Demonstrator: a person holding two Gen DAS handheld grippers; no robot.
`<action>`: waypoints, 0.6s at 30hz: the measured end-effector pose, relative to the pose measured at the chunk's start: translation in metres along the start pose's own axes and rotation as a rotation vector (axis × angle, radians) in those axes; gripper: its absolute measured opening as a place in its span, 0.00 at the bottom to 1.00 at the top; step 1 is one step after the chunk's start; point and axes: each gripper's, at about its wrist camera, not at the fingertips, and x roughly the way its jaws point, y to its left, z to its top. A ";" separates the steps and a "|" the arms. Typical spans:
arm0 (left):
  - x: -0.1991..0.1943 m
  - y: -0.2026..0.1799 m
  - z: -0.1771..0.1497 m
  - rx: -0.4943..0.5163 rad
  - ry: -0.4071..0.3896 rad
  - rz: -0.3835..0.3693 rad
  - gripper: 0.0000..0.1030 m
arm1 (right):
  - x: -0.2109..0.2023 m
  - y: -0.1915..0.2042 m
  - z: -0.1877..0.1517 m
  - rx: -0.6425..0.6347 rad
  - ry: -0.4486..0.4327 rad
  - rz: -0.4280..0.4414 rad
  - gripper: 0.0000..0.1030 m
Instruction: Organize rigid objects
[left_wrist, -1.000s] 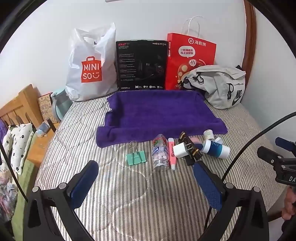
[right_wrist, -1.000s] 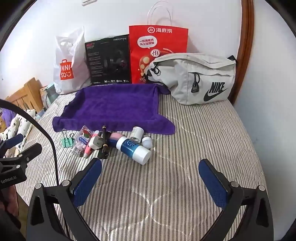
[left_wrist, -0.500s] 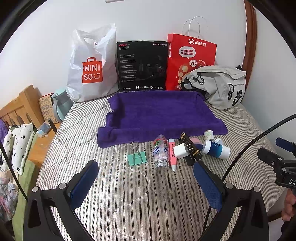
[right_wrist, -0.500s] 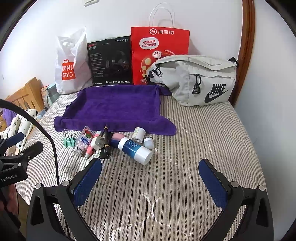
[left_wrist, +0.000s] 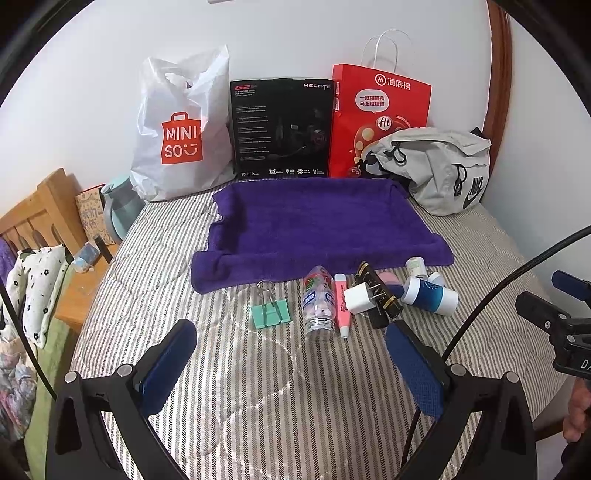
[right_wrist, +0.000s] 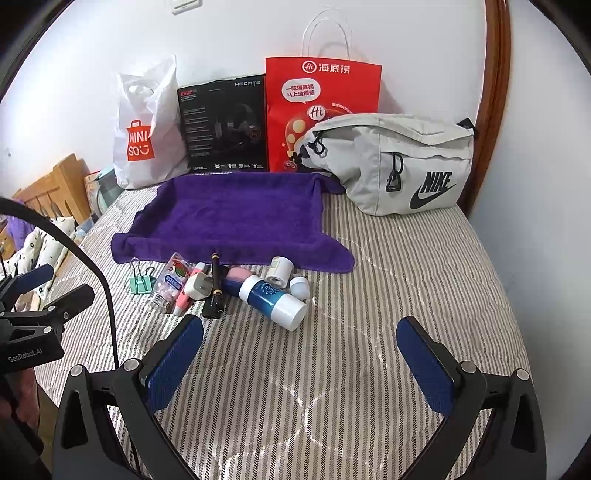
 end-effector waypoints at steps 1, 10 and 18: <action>0.000 0.000 0.000 0.000 0.000 -0.001 1.00 | 0.000 0.000 0.000 -0.001 0.001 0.000 1.00; -0.001 -0.001 0.000 0.001 -0.005 -0.002 1.00 | -0.002 0.000 0.000 -0.001 0.000 -0.002 1.00; -0.003 -0.001 -0.002 0.003 -0.003 -0.001 1.00 | -0.002 0.000 -0.001 0.000 0.004 -0.002 1.00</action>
